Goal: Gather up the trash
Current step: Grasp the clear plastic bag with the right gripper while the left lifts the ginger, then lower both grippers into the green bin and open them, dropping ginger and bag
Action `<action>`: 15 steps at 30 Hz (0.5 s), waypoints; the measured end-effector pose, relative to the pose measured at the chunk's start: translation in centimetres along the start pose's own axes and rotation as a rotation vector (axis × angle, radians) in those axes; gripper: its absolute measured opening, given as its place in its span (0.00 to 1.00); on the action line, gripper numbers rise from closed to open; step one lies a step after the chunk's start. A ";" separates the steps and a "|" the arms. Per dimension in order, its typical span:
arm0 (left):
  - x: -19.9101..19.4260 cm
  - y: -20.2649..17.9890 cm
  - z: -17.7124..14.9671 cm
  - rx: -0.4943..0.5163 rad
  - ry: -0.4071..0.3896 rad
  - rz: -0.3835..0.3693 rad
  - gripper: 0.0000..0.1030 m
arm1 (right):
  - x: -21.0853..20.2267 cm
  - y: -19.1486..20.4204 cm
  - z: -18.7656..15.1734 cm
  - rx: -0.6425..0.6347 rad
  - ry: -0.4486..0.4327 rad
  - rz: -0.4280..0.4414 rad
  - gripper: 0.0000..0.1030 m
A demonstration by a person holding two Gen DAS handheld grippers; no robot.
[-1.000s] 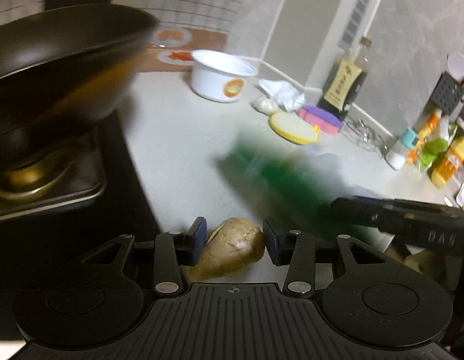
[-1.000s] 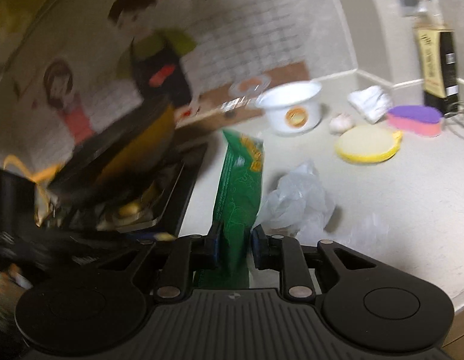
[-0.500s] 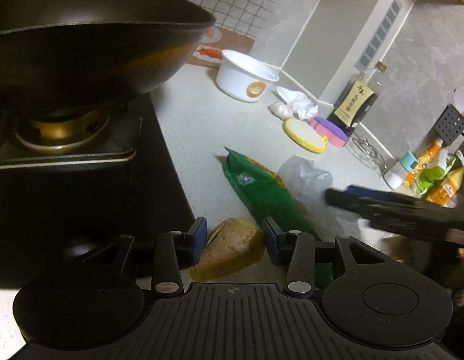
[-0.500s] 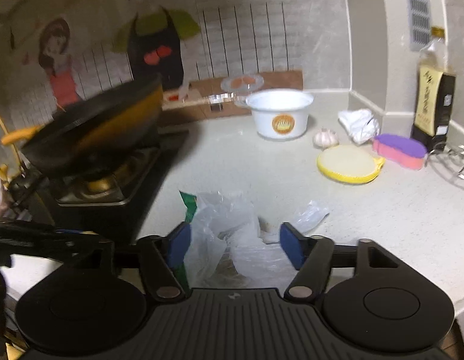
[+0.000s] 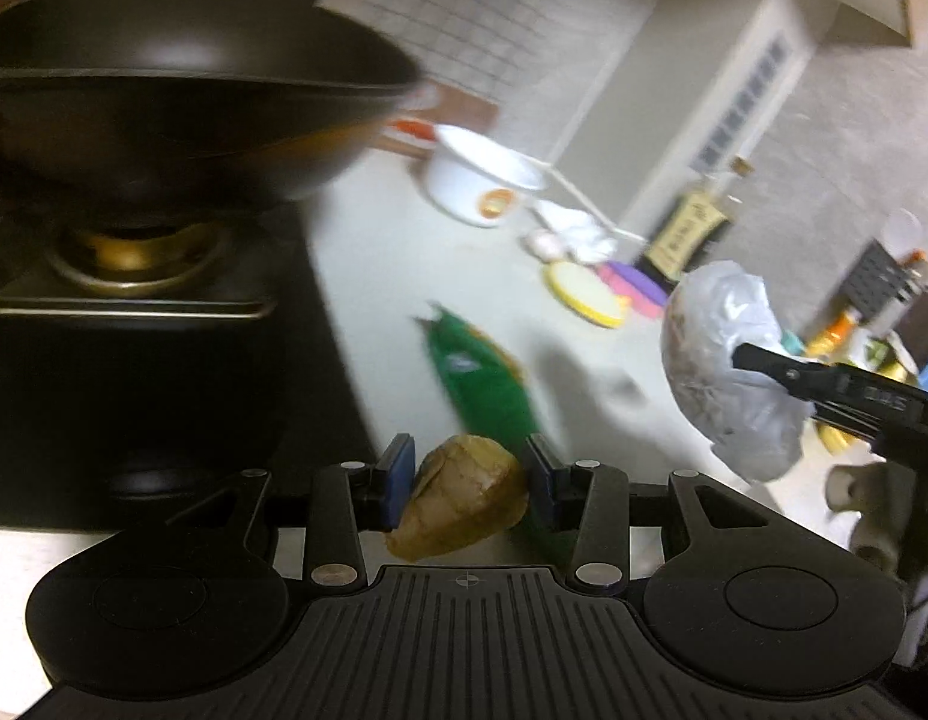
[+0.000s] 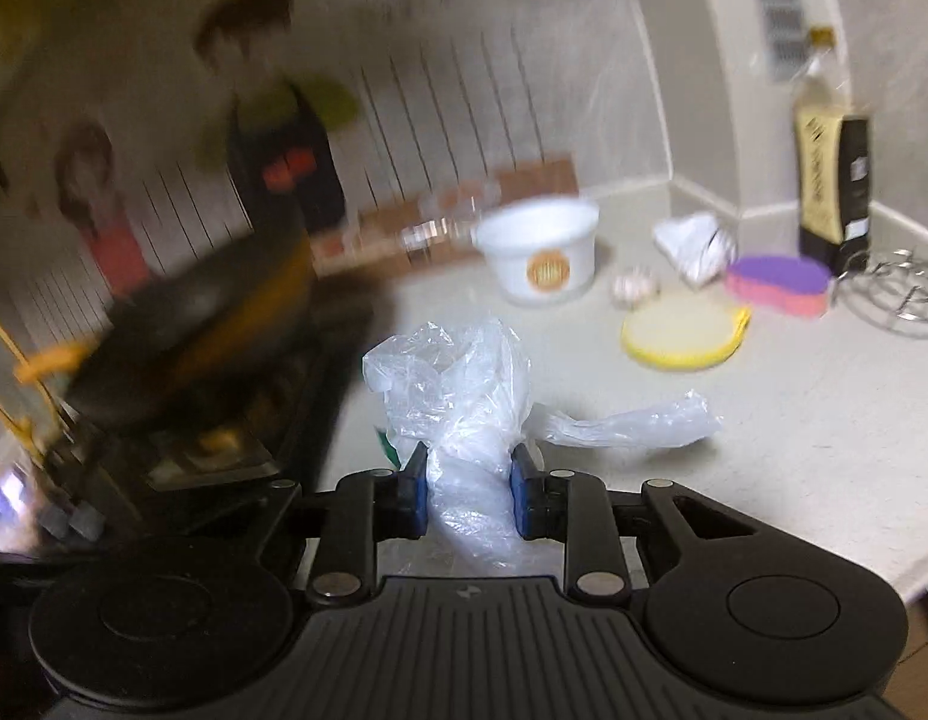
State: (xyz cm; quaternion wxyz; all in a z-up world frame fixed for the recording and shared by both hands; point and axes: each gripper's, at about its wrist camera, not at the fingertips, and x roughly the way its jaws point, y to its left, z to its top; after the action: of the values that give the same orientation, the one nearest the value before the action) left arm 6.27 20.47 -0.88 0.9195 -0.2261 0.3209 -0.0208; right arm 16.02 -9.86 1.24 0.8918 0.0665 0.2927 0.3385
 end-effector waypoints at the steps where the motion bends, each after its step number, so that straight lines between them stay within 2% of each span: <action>1: -0.1 -0.9 -0.1 0.016 0.005 -0.020 0.43 | -1.6 -0.3 -0.3 0.017 -0.015 0.010 0.24; 5: 0.2 -4.7 -1.5 0.073 0.060 -0.107 0.43 | -7.3 -1.2 -2.8 0.052 -0.058 -0.021 0.24; 8: 1.5 -7.8 -3.4 0.117 0.142 -0.167 0.43 | -11.3 -3.0 -5.8 0.100 -0.083 -0.081 0.24; 12: 4.6 -11.6 -7.3 0.155 0.294 -0.249 0.43 | -15.5 -6.7 -10.6 0.196 -0.071 -0.210 0.24; 15: 8.3 -13.7 -11.0 0.174 0.444 -0.308 0.43 | -18.1 -10.0 -15.1 0.307 -0.030 -0.305 0.24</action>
State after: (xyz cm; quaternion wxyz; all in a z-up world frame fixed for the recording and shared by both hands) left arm 7.72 2.20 -7.47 0.8287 -0.1826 0.4732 -0.2367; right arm 2.27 -30.35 -5.71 0.9163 0.1616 0.3342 0.1503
